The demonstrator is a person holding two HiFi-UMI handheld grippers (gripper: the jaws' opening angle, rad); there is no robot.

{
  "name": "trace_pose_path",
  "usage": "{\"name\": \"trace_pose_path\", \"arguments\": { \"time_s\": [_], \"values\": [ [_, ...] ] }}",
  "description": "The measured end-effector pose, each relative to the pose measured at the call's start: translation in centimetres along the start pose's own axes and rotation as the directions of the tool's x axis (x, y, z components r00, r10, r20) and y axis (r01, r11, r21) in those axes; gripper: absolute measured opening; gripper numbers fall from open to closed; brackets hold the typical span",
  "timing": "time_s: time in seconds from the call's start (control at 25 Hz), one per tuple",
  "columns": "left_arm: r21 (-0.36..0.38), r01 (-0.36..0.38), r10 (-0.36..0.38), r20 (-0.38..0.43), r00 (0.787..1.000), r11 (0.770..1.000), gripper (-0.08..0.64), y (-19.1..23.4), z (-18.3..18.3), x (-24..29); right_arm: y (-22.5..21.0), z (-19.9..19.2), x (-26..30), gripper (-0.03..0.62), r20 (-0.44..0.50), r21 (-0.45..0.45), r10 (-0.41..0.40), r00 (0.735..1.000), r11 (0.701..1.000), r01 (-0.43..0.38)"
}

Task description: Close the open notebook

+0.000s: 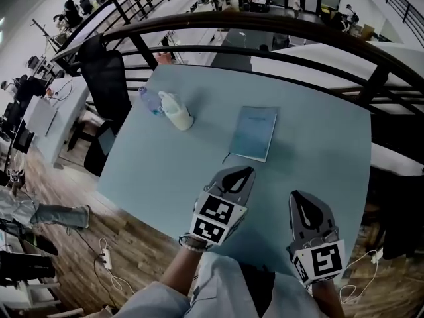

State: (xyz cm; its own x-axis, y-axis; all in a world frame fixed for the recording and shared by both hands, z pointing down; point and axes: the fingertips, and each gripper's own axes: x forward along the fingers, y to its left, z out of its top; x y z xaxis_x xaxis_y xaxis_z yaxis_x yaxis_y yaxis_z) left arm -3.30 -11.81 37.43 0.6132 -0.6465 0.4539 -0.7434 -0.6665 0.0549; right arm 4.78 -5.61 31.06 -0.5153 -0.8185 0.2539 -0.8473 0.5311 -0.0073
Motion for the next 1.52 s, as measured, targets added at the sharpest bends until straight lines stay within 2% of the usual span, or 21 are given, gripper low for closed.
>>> {"name": "trace_pose_path", "arguments": {
  "time_s": [0.2, 0.6, 1.08, 1.52],
  "values": [
    [0.006, -0.014, 0.013, 0.096, 0.995, 1.0, 0.005, -1.3, 2.6, -2.7, 0.3, 1.0, -0.6, 0.002, 0.035, -0.015, -0.002, 0.999, 1.0, 0.003],
    [0.024, 0.057, -0.06, 0.178, 0.982, 0.998, 0.005, -5.6, 5.4, -5.4, 0.6, 3.5, -2.0, 0.002, 0.104, -0.036, 0.007, 0.995, 0.999, -0.003],
    [-0.005, 0.097, -0.095, 0.181, 0.979, 0.995, 0.005, -7.4, 5.3, -6.6, 0.8, 4.4, -2.3, 0.002, 0.138, -0.035, 0.01, 0.99, 0.999, -0.005],
    [0.004, 0.099, -0.098, 0.197, 0.976, 0.995, 0.005, -7.6, 5.9, -6.4, 0.7, 4.4, -2.4, 0.002, 0.134, -0.043, 0.01, 0.991, 0.999, -0.004]
  ]
}}
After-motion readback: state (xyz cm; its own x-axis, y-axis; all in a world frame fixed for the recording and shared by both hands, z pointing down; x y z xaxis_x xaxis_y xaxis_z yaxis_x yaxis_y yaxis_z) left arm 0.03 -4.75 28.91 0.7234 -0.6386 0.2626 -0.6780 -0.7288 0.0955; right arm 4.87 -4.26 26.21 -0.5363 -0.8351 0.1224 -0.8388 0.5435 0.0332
